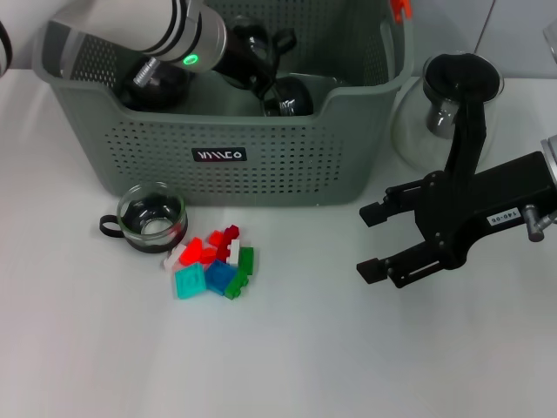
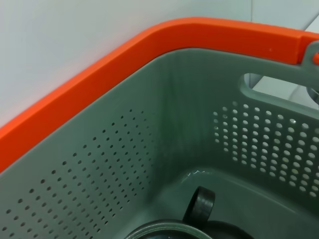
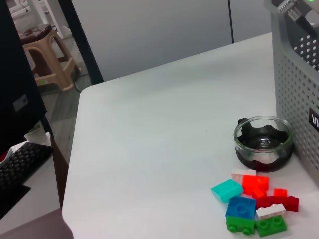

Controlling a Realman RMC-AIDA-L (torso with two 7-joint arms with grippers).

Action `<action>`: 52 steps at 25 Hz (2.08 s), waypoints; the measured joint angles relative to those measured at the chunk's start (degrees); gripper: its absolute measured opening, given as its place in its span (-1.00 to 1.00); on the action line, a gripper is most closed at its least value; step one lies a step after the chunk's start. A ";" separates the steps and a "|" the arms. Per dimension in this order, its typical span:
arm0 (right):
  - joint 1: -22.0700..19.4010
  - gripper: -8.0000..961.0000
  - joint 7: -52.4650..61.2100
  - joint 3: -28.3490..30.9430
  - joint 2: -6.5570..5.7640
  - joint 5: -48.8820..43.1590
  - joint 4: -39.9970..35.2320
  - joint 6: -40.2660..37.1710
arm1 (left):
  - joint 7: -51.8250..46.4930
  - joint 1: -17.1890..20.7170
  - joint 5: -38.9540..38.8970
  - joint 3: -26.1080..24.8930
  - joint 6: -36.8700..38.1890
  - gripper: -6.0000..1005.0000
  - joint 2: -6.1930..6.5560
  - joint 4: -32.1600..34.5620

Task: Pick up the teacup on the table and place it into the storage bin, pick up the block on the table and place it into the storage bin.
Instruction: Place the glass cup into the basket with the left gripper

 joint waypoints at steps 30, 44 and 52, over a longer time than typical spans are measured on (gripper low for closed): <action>0.07 0.84 -0.01 -0.02 0.02 0.01 0.32 0.90 | -0.60 0.15 4.32 -0.07 -0.85 -0.65 -1.45 0.55; 0.36 0.83 -0.11 0.00 0.01 0.01 0.31 1.37 | -0.56 0.41 3.93 -0.34 0.97 -0.01 -1.26 2.26; 0.58 0.84 -0.38 0.55 0.01 0.12 0.31 1.52 | -3.59 1.66 5.29 -1.02 7.83 0.10 -0.64 7.86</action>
